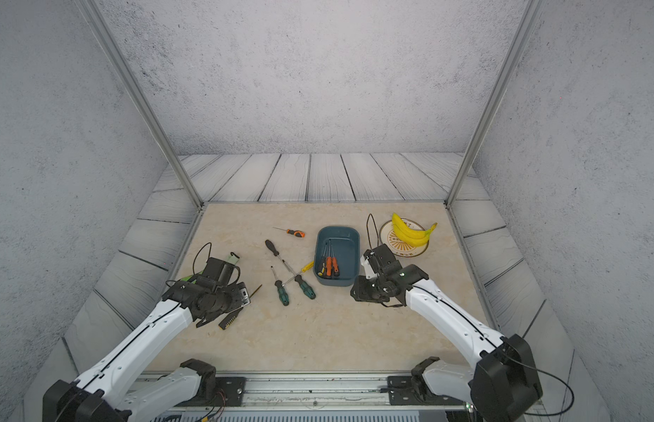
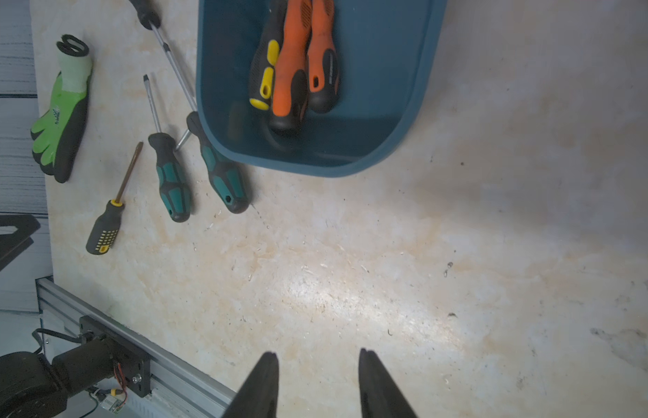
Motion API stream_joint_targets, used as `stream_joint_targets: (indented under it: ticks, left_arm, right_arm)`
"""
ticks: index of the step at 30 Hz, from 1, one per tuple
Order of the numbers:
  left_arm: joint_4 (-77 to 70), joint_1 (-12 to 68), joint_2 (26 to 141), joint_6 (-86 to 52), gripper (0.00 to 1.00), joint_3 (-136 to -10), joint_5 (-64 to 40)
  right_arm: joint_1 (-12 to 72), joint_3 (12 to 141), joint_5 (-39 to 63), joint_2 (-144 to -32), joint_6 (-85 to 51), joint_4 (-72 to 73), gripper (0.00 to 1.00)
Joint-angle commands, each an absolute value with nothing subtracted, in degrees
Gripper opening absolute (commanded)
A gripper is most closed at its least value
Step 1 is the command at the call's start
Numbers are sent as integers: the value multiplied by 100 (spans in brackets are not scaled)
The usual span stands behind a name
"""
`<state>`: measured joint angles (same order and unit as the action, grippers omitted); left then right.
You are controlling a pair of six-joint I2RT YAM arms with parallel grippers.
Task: Put the screwdriver on the desktop into the storage box
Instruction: Pick up the screwdriver from the center of the board.
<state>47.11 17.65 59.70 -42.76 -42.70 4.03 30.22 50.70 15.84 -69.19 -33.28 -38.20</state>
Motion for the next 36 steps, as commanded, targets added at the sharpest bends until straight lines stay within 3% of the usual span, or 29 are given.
stream_joint_targets:
  ticks: [1, 17, 28, 36]
  left_arm:
    - [4502, 1441, 6219, -4093, 88, -4108, 238]
    - [3907, 907, 7692, -4097, 88, -3905, -486]
    - [3680, 933, 7396, -4205, 72, -3564, -1029]
    - [3825, 932, 7564, -4260, 73, -3665, -693]
  right_arm:
    - [3039, 4946, 1703, -6781, -3445, -3648, 41]
    - [3057, 4571, 1833, -6770, -3621, -3362, 41]
    - [3059, 4672, 1888, -7039, -3738, -3208, 41]
    - [3084, 4683, 1864, -7031, -3764, -3207, 41]
